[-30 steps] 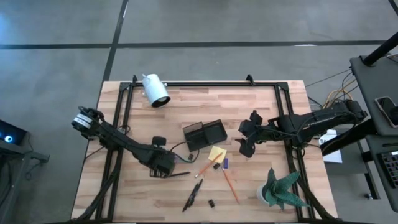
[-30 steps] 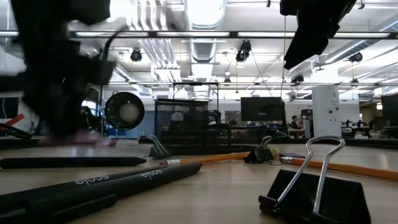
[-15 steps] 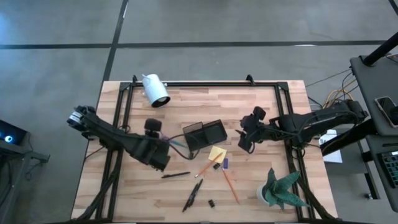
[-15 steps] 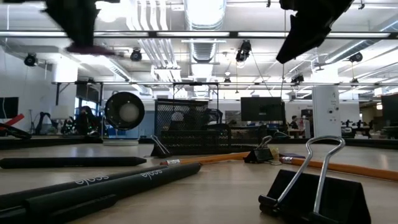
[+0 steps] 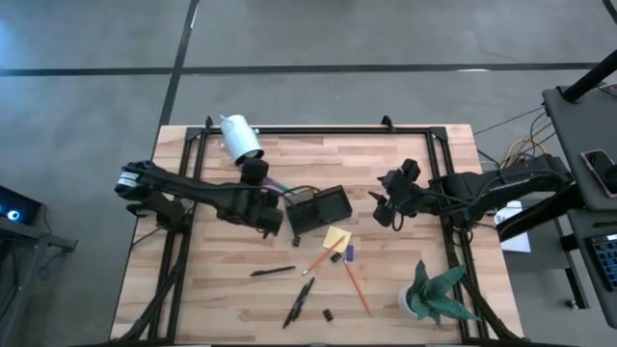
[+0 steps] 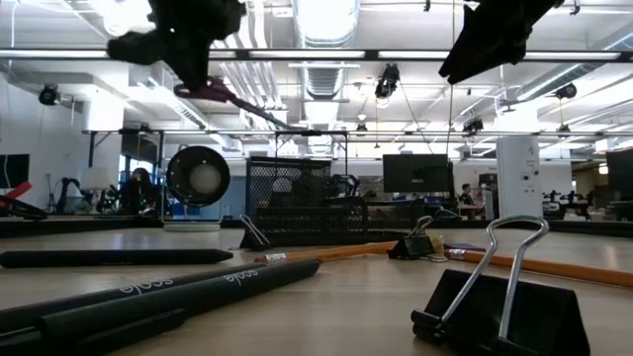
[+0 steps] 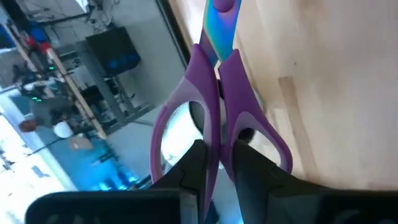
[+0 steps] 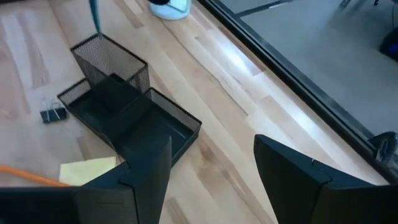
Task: Pick and place office supplies into organizer
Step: Put the purple scissors into the black desk organizer
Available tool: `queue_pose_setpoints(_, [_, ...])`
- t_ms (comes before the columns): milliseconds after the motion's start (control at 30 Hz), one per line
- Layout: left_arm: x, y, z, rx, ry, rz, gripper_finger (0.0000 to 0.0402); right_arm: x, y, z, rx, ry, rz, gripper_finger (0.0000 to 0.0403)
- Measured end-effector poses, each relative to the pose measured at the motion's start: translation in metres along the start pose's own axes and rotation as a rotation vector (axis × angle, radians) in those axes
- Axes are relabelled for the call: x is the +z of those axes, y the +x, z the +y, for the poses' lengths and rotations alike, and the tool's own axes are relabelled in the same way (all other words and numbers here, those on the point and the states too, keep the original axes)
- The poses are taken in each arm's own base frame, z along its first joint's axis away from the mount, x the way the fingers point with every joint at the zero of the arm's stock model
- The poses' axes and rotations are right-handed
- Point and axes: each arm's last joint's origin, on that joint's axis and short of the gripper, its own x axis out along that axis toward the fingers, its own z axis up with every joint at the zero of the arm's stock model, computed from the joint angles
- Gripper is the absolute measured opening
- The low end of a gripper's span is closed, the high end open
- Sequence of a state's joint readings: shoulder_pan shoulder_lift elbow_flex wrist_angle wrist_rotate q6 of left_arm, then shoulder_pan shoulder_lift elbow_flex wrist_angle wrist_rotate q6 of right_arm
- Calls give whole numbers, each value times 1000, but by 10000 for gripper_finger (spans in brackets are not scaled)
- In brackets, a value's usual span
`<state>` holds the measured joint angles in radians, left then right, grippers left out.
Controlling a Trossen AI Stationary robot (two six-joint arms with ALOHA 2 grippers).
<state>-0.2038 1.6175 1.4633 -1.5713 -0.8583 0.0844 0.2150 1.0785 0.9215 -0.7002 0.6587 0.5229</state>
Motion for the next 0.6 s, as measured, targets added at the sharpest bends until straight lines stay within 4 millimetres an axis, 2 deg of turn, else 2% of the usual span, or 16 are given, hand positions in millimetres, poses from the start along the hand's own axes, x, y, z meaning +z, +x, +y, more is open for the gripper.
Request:
queue_pose_setpoints(133, [7, 3, 0, 12, 73, 15, 36, 0, -2, -2, 3, 40, -4, 221])
queue_pose_setpoints(200, [12, 5, -3, 10, 111, 22, 5, 0, -3, -2, 4, 62, -6, 221])
queue_pose_setpoints(233, [15, 7, -5, 11, 143, 33, 2, 0, -3, -2, 4, 64, -6, 221])
queue_pose_setpoints(400, [39, 27, -19, -1, 303, 110, 6, 1, -3, -2, 5, 86, -7, 221])
queue_pose_setpoints(500, [50, 32, -22, 15, 323, 129, 4, 1, -3, -2, 5, 90, -7, 221])
queue_pose_setpoints(600, [53, 28, -17, 28, 239, 112, 3, 1, -3, -2, 6, 119, -7, 221])
